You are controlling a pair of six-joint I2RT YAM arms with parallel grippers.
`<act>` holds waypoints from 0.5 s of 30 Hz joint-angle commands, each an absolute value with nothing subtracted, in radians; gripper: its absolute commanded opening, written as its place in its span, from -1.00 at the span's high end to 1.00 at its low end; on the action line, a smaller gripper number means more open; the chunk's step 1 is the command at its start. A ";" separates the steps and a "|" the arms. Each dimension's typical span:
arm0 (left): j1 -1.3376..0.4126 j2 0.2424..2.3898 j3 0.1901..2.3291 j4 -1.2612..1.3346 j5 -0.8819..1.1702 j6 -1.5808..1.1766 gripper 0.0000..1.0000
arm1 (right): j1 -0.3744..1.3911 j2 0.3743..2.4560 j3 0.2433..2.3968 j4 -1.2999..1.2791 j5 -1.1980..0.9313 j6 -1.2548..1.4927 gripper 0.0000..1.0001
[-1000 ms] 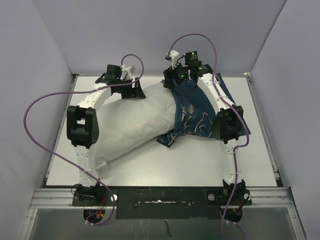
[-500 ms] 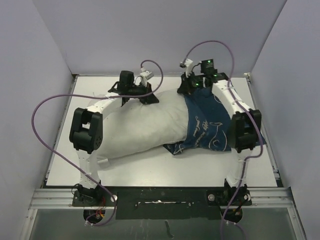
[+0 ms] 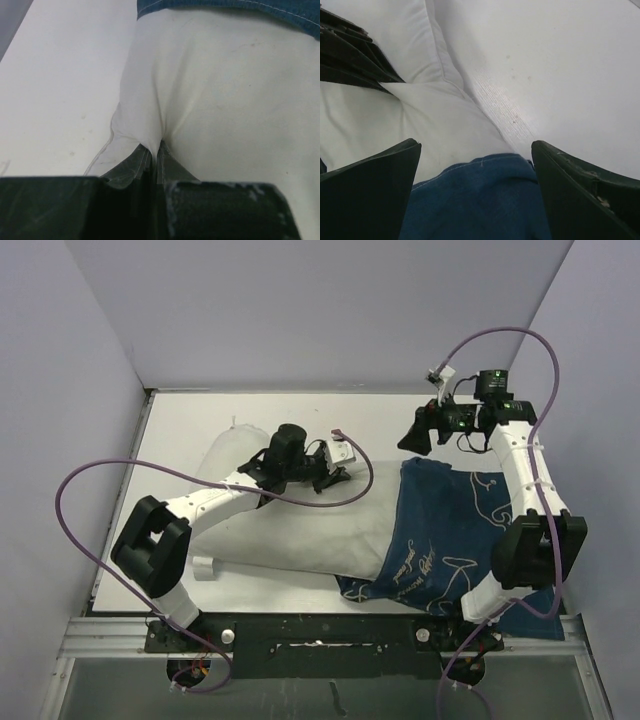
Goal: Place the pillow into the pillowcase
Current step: Stuff the pillow into the pillowcase.
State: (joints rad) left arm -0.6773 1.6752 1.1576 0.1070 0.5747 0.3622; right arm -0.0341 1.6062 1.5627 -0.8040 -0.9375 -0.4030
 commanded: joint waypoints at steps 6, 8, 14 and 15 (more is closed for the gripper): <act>-0.675 1.609 1.160 0.199 0.485 0.449 1.00 | 0.058 1.603 1.563 -1.032 -0.508 -0.375 -0.96; -0.678 1.609 1.155 0.214 0.493 0.447 1.00 | 0.054 1.623 1.541 -0.978 -0.458 -0.320 -0.98; -0.685 1.604 1.166 0.199 0.516 0.452 1.00 | 0.056 1.734 1.586 -0.901 -0.456 -0.226 -0.62; -0.685 1.602 1.166 0.197 0.513 0.455 1.00 | 0.056 1.744 1.598 -0.900 -0.457 -0.229 -0.44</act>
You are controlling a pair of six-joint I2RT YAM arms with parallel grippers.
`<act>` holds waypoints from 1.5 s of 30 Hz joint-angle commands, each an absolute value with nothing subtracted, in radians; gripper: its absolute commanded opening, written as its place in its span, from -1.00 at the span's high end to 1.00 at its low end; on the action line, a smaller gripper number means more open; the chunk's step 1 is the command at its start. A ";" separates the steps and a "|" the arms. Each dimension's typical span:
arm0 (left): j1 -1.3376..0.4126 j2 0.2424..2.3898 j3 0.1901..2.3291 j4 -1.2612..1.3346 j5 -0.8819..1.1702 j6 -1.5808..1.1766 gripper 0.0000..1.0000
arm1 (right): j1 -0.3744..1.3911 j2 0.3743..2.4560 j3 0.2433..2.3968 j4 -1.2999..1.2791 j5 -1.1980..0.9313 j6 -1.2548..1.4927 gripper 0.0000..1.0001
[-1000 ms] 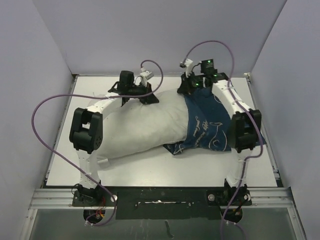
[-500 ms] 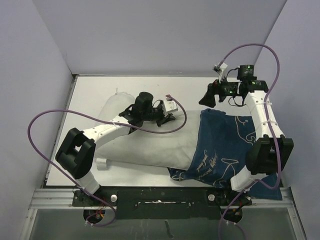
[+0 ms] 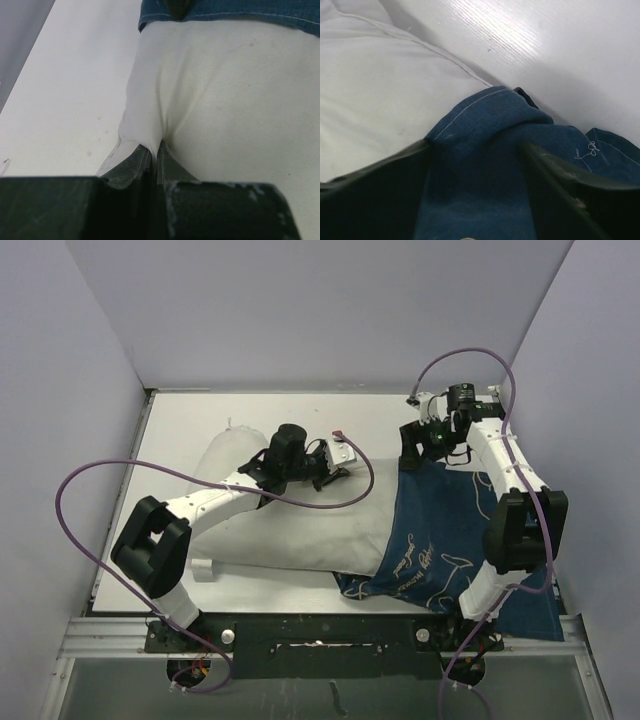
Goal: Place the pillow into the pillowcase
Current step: Stuff the pillow into the pillowcase.
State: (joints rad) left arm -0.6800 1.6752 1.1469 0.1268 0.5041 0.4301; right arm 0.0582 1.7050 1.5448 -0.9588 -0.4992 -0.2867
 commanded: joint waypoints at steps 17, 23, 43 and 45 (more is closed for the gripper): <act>-0.509 1.700 1.570 0.256 0.679 0.471 1.00 | 0.108 1.685 1.776 -0.187 -1.061 0.028 1.00; -0.544 1.712 1.424 0.366 0.780 0.366 1.00 | 0.109 1.694 1.595 -0.207 -1.083 -0.011 1.00; -0.780 1.816 1.187 0.344 0.716 0.338 1.00 | -0.198 1.497 1.597 -1.157 -1.180 -0.864 0.33; -0.792 1.807 1.192 0.323 0.707 0.346 1.00 | -0.186 1.472 1.619 -1.069 -1.116 -0.719 -0.01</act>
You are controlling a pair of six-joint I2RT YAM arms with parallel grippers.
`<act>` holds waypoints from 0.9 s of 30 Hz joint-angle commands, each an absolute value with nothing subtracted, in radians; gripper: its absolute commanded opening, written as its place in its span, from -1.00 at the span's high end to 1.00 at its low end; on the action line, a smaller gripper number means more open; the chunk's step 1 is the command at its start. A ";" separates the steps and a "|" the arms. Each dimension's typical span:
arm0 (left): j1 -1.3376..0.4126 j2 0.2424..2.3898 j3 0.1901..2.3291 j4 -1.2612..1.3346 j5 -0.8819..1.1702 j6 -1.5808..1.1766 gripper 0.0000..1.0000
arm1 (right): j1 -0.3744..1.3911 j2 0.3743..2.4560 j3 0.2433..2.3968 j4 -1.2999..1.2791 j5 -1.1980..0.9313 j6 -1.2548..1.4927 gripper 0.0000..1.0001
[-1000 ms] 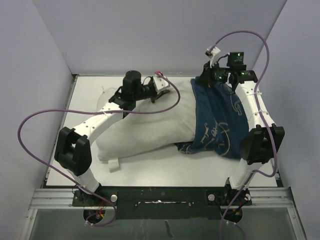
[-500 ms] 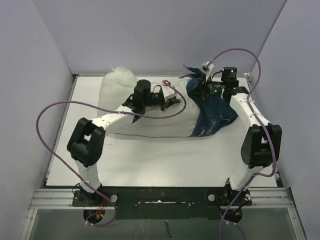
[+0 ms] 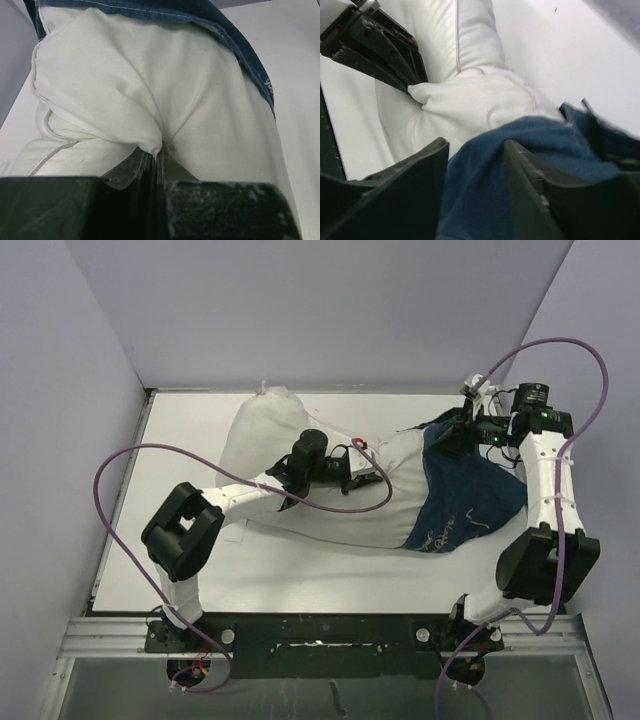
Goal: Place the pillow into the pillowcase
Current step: Stuff the pillow into the pillowcase.
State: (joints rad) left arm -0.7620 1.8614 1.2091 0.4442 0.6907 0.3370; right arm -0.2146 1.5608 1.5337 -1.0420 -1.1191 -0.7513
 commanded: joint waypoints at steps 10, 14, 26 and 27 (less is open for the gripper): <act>-0.810 1.783 1.171 0.338 0.673 0.335 1.00 | -0.001 1.553 1.698 -0.983 -0.405 -0.516 -0.97; -0.810 1.773 1.157 0.346 0.665 0.328 1.00 | 0.016 1.545 1.692 -0.987 -0.279 -0.564 -0.81; -0.809 1.759 1.165 0.365 0.667 0.310 1.00 | 0.049 1.511 1.702 -1.022 -0.212 -0.691 0.61; -0.809 1.756 1.168 0.364 0.667 0.310 1.00 | 0.049 1.513 1.715 -1.027 -0.222 -0.695 0.90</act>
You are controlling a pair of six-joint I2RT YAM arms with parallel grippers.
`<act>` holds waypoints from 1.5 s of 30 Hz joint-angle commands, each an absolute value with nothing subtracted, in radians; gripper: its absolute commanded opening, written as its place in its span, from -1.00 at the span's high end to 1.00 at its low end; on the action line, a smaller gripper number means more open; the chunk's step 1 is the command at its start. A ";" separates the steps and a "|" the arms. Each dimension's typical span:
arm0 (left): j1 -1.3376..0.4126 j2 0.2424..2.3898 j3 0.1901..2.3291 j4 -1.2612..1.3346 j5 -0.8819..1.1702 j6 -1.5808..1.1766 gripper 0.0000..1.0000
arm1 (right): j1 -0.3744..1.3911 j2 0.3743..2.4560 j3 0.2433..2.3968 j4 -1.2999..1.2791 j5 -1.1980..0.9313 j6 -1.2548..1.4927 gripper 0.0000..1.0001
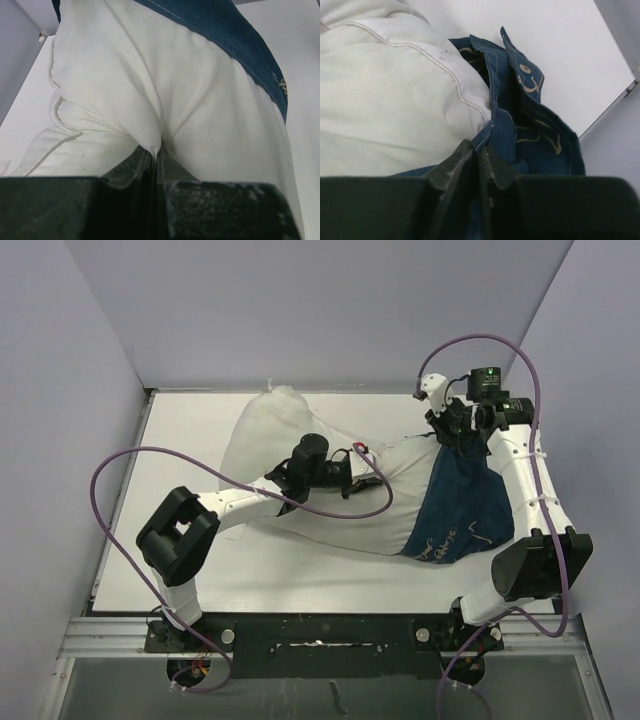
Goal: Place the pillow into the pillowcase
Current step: Stuff the pillow into the pillowcase.
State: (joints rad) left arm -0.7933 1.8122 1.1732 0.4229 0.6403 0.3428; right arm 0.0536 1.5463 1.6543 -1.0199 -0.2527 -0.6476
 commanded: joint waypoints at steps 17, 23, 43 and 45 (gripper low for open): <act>-0.738 1.716 1.277 0.457 0.648 0.286 1.00 | 0.189 1.649 1.989 -0.726 -0.823 -0.326 1.00; -0.720 1.697 1.328 0.469 0.549 0.330 1.00 | 0.212 1.791 2.047 -0.505 -0.963 -0.045 1.00; -0.534 1.744 1.784 -0.165 0.416 -0.214 -0.33 | 0.019 1.703 1.474 -0.286 -1.073 -0.008 1.00; -0.533 1.822 1.866 -0.218 0.455 -0.124 -0.32 | 0.013 1.696 1.469 -0.277 -1.082 -0.001 1.00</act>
